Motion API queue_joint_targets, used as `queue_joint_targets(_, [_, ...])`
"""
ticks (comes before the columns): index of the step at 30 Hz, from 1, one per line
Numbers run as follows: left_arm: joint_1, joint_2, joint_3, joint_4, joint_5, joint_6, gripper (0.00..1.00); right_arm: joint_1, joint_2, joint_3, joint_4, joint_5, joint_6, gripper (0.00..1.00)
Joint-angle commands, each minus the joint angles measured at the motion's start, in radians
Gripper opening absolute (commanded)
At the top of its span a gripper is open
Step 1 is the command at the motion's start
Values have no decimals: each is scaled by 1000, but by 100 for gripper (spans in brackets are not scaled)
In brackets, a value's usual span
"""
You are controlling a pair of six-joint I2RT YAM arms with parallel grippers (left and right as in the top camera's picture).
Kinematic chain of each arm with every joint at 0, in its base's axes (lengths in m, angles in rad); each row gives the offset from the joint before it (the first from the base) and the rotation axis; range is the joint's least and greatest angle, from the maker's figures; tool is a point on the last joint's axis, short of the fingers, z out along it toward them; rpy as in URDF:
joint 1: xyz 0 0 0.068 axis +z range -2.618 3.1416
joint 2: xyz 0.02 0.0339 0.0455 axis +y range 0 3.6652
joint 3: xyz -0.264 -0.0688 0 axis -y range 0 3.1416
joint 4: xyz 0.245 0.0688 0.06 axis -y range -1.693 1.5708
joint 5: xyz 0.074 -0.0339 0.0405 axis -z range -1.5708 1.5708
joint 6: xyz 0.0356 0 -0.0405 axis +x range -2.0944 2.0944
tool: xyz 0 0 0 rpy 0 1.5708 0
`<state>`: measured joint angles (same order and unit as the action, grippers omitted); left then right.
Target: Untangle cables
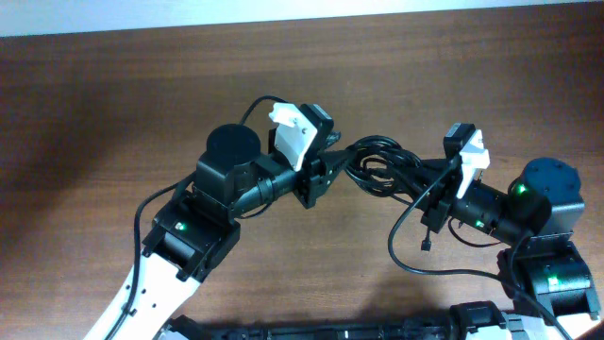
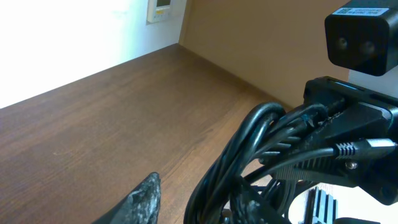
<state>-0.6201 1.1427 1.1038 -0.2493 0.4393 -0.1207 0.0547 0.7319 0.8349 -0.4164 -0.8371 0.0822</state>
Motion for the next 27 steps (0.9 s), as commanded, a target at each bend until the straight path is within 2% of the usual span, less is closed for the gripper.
queue_joint_targets(1, [-5,6,25,6,10,2,38,-3,-6,18,15,-50,5,4])
queue_joint_targets(2, [-8,6,25,6,10,2,43,-3,-6,18,17,-52,5,4])
queue_joint_targets(8, [-8,9,25,6,10,2,42,-3,-6,18,18,-54,5,4])
queue_joint_targets(9, [-8,9,25,6,10,2,37,-3,-6,18,18,-54,5,4])
queue_joint_targets(11, [-8,10,25,8,10,2,17,-3,-6,18,17,-54,5,4])
queue_joint_targets(13, [-9,10,25,10,10,1,6,-3,-6,18,20,-63,5,4])
queue_joint_targets(16, [-21,10,25,13,10,2,0,-3,-6,18,34,-87,5,4])
queue_joint_targets(22, [-43,10,25,44,10,-6,0,-3,9,18,32,-87,4,4])
queue_joint_targets(27, [-43,10,25,147,10,-197,0,-3,51,17,30,-86,1,4])
